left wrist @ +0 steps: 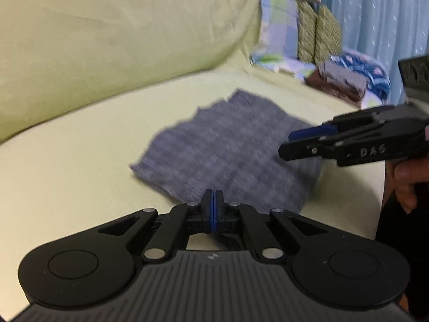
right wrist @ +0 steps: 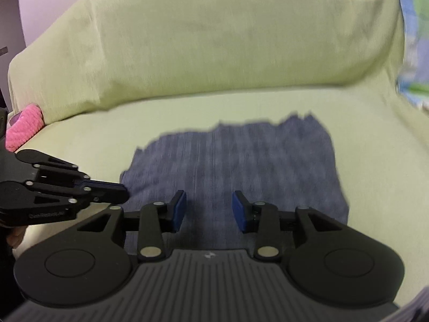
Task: Fold clothes
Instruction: 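Pull the held edge across the shorts with the left gripper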
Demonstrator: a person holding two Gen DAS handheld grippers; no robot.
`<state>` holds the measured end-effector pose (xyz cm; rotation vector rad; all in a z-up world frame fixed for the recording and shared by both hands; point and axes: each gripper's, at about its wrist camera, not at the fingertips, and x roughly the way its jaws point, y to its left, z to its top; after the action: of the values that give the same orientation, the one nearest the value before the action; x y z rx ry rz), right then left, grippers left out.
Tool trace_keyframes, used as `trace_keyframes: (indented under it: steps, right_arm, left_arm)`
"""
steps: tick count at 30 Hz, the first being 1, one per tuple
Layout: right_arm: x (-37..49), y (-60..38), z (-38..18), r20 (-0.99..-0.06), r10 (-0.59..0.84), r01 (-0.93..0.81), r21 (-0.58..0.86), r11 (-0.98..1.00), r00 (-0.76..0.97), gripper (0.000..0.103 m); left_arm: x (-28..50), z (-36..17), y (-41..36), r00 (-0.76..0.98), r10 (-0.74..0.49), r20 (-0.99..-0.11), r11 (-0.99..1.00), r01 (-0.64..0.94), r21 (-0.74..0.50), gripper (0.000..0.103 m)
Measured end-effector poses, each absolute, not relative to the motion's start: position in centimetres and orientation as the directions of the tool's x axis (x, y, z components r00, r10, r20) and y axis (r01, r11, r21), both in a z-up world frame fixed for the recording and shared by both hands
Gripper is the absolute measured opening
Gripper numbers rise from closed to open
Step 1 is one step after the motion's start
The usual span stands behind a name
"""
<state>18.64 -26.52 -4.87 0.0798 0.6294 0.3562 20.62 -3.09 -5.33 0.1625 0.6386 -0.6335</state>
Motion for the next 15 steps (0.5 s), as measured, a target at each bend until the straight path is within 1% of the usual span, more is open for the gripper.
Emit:
trace_keyframes:
  steps: [3, 5, 8, 10, 13, 15]
  right_arm:
    - [20.0, -26.0, -5.2, -0.575, 0.341, -0.321, 0.141, 0.937, 0.743, 0.033]
    - [21.3, -25.4, -6.4, -0.636, 0.334, -0.335, 0.123, 0.934, 0.696, 0.034]
    - [21.7, -25.7, -6.6, -0.654, 0.34, -0.342, 0.131, 0.931, 0.675, 0.035]
    - [21.7, -26.6, -5.6, -0.63, 0.352, -0.335, 0.151, 0.93, 0.692, 0.034]
    - [21.9, -28.0, -4.5, -0.582, 0.324, -0.299, 0.141, 0.944, 0.746, 0.034]
    - [23.0, -29.1, -4.2, -0.571, 0.296, -0.269, 0.133, 0.954, 0.766, 0.034]
  left_arm:
    - [21.5, -5.3, -3.8, 0.615, -0.495, -0.614, 0.794, 0.607, -0.031, 0.0]
    - [22.5, -6.7, -4.7, 0.578, -0.474, -0.664, 0.782, 0.623, -0.015, 0.0]
    - [22.7, -6.5, -4.6, 0.578, -0.482, -0.659, 0.778, 0.628, -0.019, 0.0]
    - [22.6, -5.8, -4.2, 0.598, -0.481, -0.641, 0.786, 0.618, -0.013, 0.0]
    - [23.3, -4.6, -3.5, 0.622, -0.483, -0.615, 0.801, 0.598, -0.024, 0.0]
    - [24.2, -4.2, -3.6, 0.633, -0.478, -0.609, 0.805, 0.593, -0.015, 0.0]
